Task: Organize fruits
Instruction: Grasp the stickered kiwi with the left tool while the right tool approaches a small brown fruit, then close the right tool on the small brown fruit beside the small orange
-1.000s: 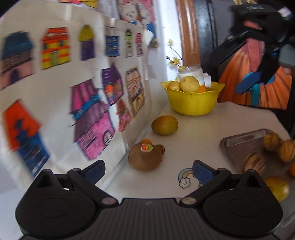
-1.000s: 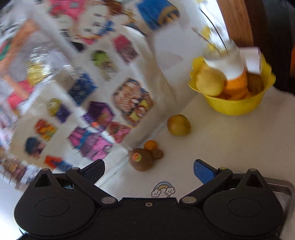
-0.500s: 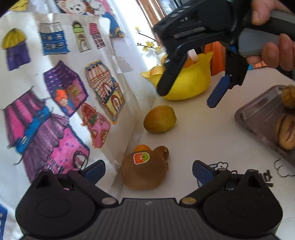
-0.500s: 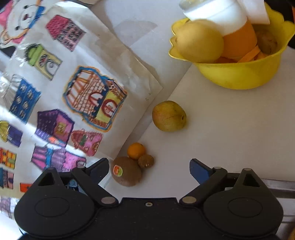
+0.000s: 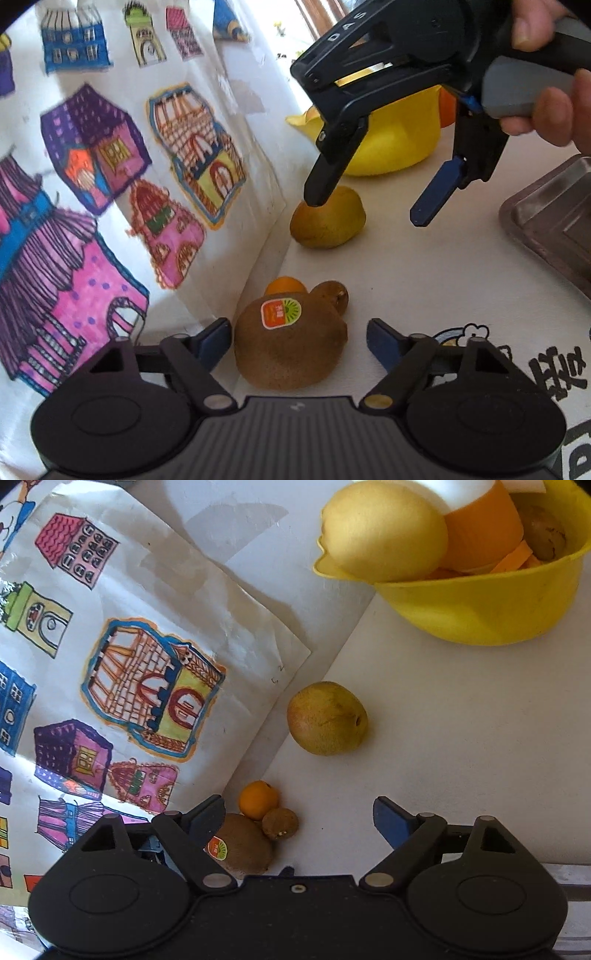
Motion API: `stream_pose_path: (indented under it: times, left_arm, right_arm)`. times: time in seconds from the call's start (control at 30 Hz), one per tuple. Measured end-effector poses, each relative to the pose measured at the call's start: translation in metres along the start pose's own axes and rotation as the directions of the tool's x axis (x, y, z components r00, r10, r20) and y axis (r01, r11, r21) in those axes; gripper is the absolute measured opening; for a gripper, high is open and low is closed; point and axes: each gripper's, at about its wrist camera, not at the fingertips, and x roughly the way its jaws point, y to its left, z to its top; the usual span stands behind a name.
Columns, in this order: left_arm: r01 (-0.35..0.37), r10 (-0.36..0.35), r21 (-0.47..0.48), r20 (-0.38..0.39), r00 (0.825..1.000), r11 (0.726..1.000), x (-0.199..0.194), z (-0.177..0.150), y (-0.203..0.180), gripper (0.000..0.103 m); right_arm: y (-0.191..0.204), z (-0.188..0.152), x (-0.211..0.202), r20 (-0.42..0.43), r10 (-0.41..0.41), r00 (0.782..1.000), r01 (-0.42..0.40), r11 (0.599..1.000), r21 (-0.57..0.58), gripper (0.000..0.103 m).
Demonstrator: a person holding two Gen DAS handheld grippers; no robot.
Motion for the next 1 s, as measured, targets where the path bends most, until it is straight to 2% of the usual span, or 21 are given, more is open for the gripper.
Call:
stream_pose_path:
  times: [0.2,0.47,0.67,1.0]
  left_arm:
    - [-0.002,0.002,-0.017,0.007,1.000,1.000,0.009,0.001,0.001,0.081]
    - [-0.028,0.028,-0.031,0.004,1.000,0.999,0.026,0.003,0.004,0.068]
    - [-0.024,0.024,-0.042,0.016,1.000,0.999,0.021,-0.002,0.005,0.067]
    - [-0.034,0.034,-0.068,0.000,0.999,0.997,0.010,-0.010,0.007,0.067]
  right_arm:
    - [0.001,0.001,0.007,0.025,-0.033,0.999,0.034,0.999,-0.030,0.089]
    - [-0.004,0.004,0.016,0.031,-0.037,0.999,0.038,0.999,-0.019,0.089]
    - [-0.005,0.005,0.024,0.033,-0.039,0.999,0.039,0.999,-0.011,0.087]
    - [-0.001,-0.001,0.033,0.022,-0.043,0.999,0.044,0.998,-0.035,0.079]
